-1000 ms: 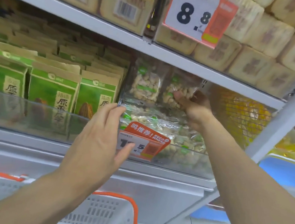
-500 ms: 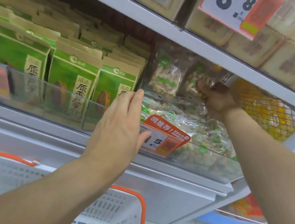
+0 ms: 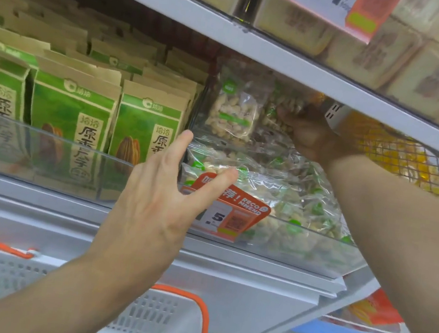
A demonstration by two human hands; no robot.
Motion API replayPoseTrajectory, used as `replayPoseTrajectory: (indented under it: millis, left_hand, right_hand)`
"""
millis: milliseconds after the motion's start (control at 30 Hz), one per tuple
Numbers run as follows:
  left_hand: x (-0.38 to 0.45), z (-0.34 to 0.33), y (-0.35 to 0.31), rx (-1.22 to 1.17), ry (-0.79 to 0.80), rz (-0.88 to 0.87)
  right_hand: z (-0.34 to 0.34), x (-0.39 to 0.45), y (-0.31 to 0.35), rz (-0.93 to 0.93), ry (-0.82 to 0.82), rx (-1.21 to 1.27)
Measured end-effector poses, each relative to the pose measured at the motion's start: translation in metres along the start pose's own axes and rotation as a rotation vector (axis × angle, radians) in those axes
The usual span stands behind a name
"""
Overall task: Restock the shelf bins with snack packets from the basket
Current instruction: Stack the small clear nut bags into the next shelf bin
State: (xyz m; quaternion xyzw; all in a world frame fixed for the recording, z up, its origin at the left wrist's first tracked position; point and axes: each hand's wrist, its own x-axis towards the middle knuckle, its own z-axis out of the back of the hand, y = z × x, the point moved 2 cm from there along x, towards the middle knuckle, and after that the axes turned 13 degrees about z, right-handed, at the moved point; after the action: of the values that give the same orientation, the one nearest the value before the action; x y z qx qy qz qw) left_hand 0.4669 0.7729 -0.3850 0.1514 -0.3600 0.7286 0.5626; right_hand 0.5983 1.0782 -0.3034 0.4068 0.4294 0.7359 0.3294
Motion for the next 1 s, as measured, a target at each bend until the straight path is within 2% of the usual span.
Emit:
replayPoseTrajectory:
  millis: [100,167,233,400,567,700,800,1000]
  left_hand:
    - [-0.001,-0.003,0.002,-0.043,0.008,0.028]
    - [-0.002,-0.004,0.003,-0.066,0.008,0.035]
    - [-0.002,-0.005,0.001,-0.077,-0.005,0.043]
    - [-0.001,-0.006,-0.001,-0.08,-0.026,0.053]
    - [-0.003,-0.007,-0.002,-0.069,0.011,0.064]
    - [-0.002,0.0,-0.003,-0.077,0.03,0.056]
    - [-0.002,0.003,-0.004,-0.079,0.035,0.064]
    - [-0.003,0.004,-0.008,-0.05,0.043,0.103]
  right_hand:
    - [0.01,0.011,-0.014,0.021,0.12,-0.043]
    - [0.015,0.02,-0.03,0.041,0.14,-0.056]
    - [0.0,-0.001,-0.003,0.025,0.09,-0.141]
    - [-0.005,-0.002,0.006,0.059,-0.012,-0.61]
    - [-0.012,-0.012,0.009,0.073,-0.114,-0.829]
    - [-0.015,-0.025,0.017,0.067,-0.161,-0.853]
    - [-0.016,-0.035,0.019,0.075,-0.178,-0.763]
    - [-0.02,-0.041,0.024,0.01,-0.112,-0.719]
